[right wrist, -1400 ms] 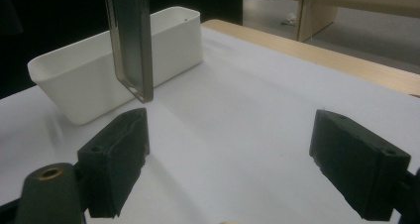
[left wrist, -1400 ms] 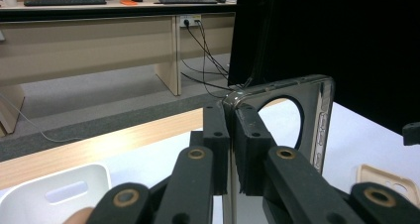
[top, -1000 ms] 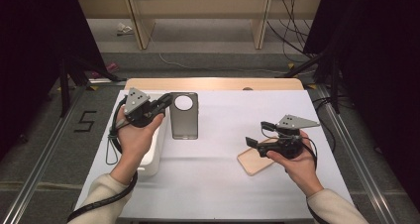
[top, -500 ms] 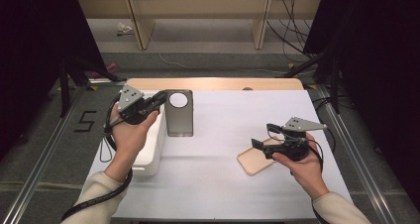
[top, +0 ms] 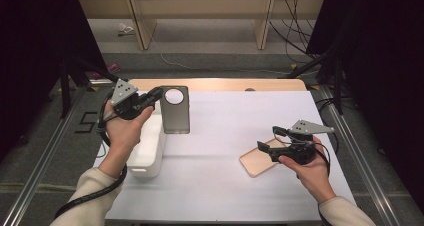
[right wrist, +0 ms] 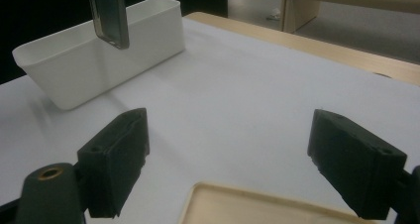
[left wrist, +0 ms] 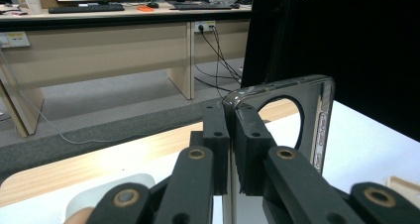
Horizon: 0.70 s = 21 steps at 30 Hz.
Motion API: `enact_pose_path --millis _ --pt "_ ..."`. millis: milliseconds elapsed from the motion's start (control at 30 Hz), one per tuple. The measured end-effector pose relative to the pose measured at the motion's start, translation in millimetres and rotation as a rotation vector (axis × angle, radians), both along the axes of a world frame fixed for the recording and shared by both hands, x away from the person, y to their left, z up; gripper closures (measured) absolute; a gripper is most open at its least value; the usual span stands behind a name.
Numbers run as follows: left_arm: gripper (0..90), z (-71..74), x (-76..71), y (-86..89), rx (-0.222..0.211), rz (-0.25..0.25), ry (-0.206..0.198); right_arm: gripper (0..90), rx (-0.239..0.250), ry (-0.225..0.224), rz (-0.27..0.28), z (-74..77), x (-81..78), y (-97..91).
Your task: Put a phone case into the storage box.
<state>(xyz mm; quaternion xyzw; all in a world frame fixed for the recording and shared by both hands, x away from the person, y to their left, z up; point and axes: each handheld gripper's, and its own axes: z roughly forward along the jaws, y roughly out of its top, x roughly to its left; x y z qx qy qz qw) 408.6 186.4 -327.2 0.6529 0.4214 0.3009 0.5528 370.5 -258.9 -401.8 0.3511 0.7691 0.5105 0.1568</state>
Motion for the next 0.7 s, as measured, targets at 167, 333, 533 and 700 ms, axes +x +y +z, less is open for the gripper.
enact_pose_path --millis 167,333,533,700 --pt "84.4 4.2 3.3 6.3 0.004 0.007 0.000 17.6 0.000 0.004 -0.003 -0.9 -0.3 -1.8" --pt "84.4 7.5 7.1 12.6 0.018 0.014 -0.008 18.2 0.001 0.005 -0.004 -1.1 -0.9 -3.3" --pt "84.4 10.9 10.4 19.1 0.027 0.016 -0.007 18.3 0.001 0.005 -0.007 -1.2 -1.2 -5.0" --pt "84.4 14.0 14.7 27.1 0.029 0.026 -0.007 18.3 0.001 0.006 -0.010 -1.4 -1.6 -5.8"
